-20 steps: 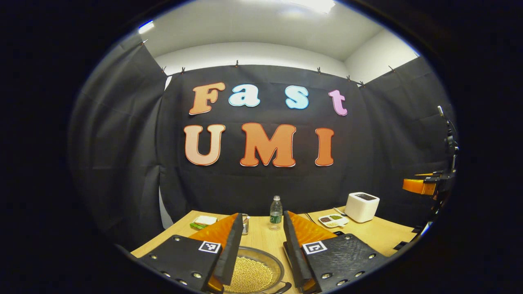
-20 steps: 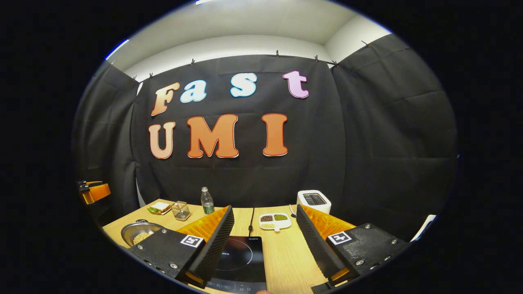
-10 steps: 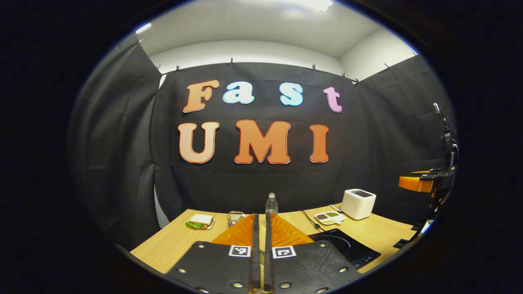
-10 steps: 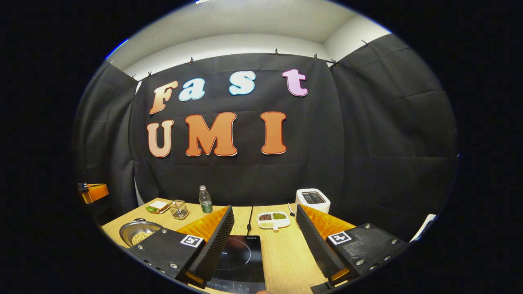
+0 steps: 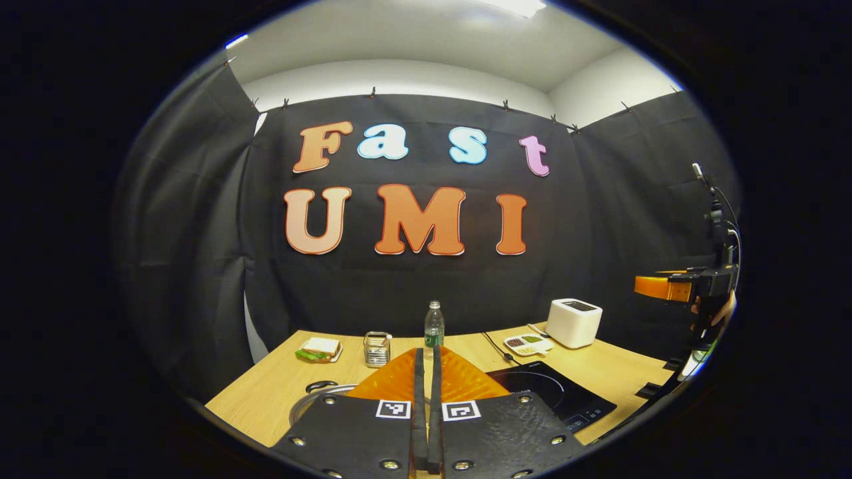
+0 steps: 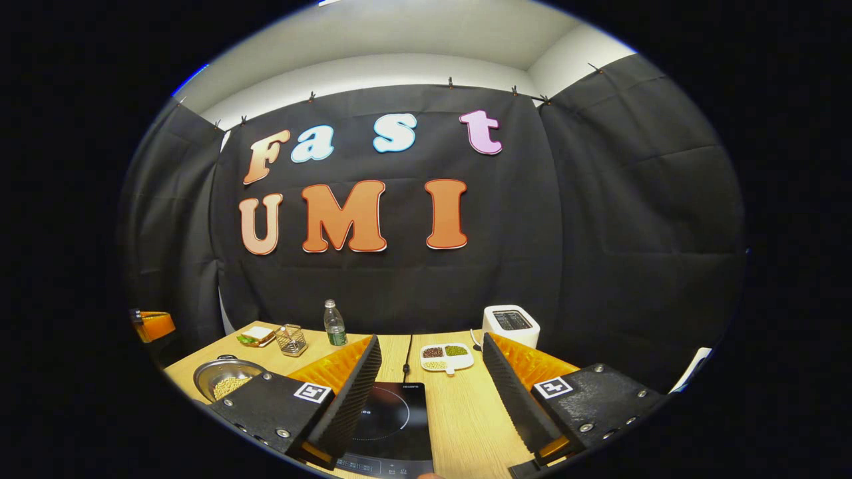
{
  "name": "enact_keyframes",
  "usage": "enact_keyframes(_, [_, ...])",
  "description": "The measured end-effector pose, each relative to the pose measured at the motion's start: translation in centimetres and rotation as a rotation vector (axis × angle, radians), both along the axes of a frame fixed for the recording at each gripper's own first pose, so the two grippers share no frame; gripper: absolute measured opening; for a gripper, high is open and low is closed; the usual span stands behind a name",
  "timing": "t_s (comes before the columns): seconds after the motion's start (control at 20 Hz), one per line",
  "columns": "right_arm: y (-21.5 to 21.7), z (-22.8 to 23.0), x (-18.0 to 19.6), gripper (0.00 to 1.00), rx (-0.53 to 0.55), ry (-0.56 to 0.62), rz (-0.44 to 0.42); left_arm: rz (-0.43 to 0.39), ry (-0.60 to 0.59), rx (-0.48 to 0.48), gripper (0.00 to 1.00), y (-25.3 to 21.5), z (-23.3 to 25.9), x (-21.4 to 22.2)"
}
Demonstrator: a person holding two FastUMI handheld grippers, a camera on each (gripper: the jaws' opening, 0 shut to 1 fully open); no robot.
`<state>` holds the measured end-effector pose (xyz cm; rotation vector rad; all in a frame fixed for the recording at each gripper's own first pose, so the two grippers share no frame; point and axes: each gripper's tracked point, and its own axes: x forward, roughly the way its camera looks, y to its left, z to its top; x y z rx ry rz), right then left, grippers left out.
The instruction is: First push the handle of the pot to place it horizontally, then grasp the pot with both hands and set it on the induction cooktop.
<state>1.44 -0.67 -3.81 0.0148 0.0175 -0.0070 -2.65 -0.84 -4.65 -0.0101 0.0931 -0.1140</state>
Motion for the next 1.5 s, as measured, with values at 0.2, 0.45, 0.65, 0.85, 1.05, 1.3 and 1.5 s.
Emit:
enact_keyframes(0.2, [0.2,0.0,-0.1,1.00,0.000,-0.002,0.004,-0.003,0.048,0.006,0.02,0.4,-2.4,-1.4])
enact_keyframes(0.45, [0.4,-0.5,-0.2,0.95,-0.005,0.004,0.008,0.009,0.111,-0.002,0.02,1.6,-5.1,-3.0])
enact_keyframes(0.65, [0.4,-0.9,-0.4,1.00,-0.005,0.008,0.009,0.005,0.185,-0.012,0.02,1.8,-8.2,-4.3])
enact_keyframes(0.85, [0.5,-1.3,-0.4,0.95,-0.001,0.018,0.015,0.021,0.247,-0.010,0.02,2.8,-10.8,-5.6])
enact_keyframes(1.05, [0.7,-1.7,-0.5,0.95,-0.009,0.031,0.017,0.023,0.318,-0.046,0.02,3.0,-13.5,-6.8])
enact_keyframes(1.3, [1.2,-1.7,-0.6,0.95,-0.013,0.036,0.032,0.018,0.397,-0.044,0.02,2.9,-16.6,-8.4])
enact_keyframes(1.5, [1.5,-1.8,-0.6,0.95,-0.019,0.042,0.037,0.017,0.464,-0.031,0.03,3.0,-19.0,-9.8])
